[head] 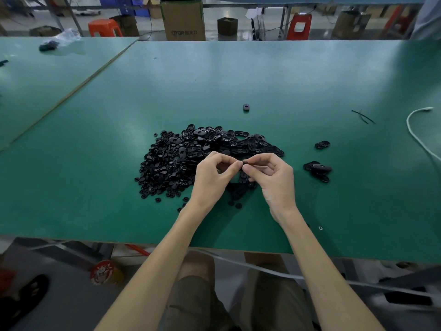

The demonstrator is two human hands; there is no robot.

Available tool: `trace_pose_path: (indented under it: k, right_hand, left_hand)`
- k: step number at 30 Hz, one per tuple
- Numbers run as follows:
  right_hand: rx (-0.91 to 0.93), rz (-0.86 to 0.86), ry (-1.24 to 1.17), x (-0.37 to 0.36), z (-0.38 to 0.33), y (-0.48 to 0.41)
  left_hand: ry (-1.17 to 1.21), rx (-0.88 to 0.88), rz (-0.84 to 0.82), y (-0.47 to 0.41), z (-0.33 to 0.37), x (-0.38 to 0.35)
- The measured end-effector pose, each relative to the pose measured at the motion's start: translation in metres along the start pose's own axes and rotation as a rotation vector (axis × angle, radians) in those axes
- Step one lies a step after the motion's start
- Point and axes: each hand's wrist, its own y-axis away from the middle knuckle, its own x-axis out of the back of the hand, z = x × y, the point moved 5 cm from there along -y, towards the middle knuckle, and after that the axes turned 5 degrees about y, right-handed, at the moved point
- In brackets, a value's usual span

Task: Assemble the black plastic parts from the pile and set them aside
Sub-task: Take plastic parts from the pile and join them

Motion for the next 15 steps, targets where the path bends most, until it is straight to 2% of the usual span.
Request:
trace_pose_path:
  k: [11, 15]
  right_hand:
    - [0.007, 0.008, -0.014, 0.0008, 0.0017, -0.0022]
    - [-0.004, 0.012, -0.001, 0.0014, 0.0032, -0.0027]
  left_hand:
    - [-0.108, -0.06, 0.012, -0.0001, 0.0008, -0.0024]
    - [-0.075, -0.04, 0.014, -0.001, -0.0002, -0.0016]
